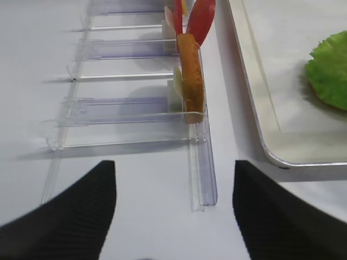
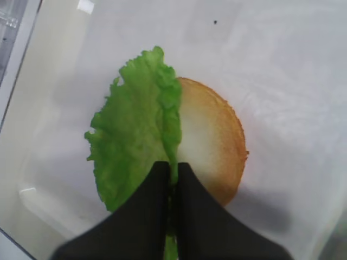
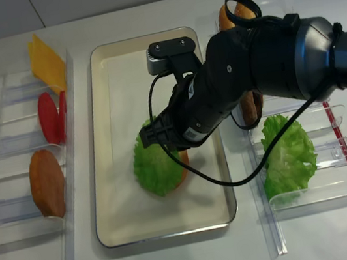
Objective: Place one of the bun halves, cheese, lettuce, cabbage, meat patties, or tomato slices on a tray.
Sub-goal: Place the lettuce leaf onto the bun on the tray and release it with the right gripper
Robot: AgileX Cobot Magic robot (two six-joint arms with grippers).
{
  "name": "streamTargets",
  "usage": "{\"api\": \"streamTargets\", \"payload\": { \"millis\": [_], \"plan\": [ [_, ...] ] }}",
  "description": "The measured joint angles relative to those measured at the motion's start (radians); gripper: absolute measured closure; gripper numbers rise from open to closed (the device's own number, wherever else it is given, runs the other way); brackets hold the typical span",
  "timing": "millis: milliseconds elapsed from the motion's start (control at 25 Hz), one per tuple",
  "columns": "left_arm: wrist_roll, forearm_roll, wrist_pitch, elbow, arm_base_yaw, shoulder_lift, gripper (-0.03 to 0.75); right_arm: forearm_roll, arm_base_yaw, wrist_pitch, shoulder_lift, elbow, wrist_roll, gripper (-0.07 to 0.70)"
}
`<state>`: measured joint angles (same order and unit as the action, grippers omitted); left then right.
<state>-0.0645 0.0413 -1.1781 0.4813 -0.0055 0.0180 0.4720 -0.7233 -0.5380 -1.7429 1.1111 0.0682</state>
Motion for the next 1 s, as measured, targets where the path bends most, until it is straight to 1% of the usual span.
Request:
{"api": "streamTargets", "payload": {
  "millis": [80, 200, 280, 320, 360, 520, 560, 600, 680, 800, 880, 1000],
  "plan": [
    [0.000, 0.000, 0.000, 0.000, 0.000, 0.000, 0.284, -0.017, 0.000, -0.009, 0.000, 0.000, 0.002, 0.589],
    [0.000, 0.000, 0.000, 0.000, 0.000, 0.000, 0.284, -0.024, 0.000, -0.018, 0.000, 0.000, -0.028, 0.577],
    [0.000, 0.000, 0.000, 0.000, 0.000, 0.000, 0.284, -0.024, 0.000, -0.020, 0.000, 0.000, -0.046, 0.523],
    [0.000, 0.000, 0.000, 0.000, 0.000, 0.000, 0.284, -0.024, 0.000, -0.022, 0.000, 0.000, -0.052, 0.482],
    [0.000, 0.000, 0.000, 0.000, 0.000, 0.000, 0.284, -0.022, 0.000, -0.022, 0.000, 0.000, -0.060, 0.419],
    [0.000, 0.000, 0.000, 0.000, 0.000, 0.000, 0.284, -0.022, 0.000, -0.024, 0.000, 0.000, -0.068, 0.100],
    [0.000, 0.000, 0.000, 0.000, 0.000, 0.000, 0.284, -0.022, 0.000, -0.024, 0.000, 0.000, -0.073, 0.040],
    [0.000, 0.000, 0.000, 0.000, 0.000, 0.000, 0.284, -0.022, 0.000, -0.024, 0.000, 0.000, -0.073, 0.006],
    [0.000, 0.000, 0.000, 0.000, 0.000, 0.000, 0.284, -0.022, 0.000, -0.025, 0.000, 0.000, -0.075, -0.034],
    [0.000, 0.000, 0.000, 0.000, 0.000, 0.000, 0.284, -0.030, 0.000, -0.029, 0.000, 0.002, -0.090, -0.050],
    [0.000, 0.000, 0.000, 0.000, 0.000, 0.000, 0.284, -0.048, 0.000, -0.058, 0.000, 0.017, -0.099, -0.053],
    [0.000, 0.000, 0.000, 0.000, 0.000, 0.000, 0.284, -0.097, 0.000, -0.134, 0.013, 0.070, -0.114, -0.055]
  ]
}}
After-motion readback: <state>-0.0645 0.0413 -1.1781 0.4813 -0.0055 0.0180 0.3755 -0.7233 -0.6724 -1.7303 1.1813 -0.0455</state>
